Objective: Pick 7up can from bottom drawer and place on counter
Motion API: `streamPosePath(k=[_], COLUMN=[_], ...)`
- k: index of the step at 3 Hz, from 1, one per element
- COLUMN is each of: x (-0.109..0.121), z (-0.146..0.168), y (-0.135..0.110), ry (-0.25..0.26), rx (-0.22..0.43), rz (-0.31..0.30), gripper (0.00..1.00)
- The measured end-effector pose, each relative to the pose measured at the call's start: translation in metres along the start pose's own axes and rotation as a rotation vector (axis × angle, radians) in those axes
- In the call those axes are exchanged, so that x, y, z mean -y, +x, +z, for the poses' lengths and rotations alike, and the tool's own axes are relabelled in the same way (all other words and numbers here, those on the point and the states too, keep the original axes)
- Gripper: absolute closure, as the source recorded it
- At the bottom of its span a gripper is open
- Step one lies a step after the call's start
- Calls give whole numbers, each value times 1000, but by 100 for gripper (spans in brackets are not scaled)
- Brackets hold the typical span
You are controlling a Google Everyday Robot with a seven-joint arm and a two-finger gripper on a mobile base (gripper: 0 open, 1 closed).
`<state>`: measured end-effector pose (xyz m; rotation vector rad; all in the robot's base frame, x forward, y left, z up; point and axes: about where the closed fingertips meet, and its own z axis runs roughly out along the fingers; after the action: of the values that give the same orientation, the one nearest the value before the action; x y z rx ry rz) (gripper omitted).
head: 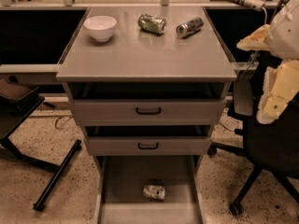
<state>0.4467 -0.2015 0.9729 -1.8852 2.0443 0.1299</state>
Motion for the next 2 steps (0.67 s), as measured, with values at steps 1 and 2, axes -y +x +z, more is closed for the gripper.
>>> streamPosePath(k=[1,2], x=[0,-20], z=[0,43], y=[0,22], ry=[0,-1], rx=[0,34], rz=[0,56], gripper=[0,0])
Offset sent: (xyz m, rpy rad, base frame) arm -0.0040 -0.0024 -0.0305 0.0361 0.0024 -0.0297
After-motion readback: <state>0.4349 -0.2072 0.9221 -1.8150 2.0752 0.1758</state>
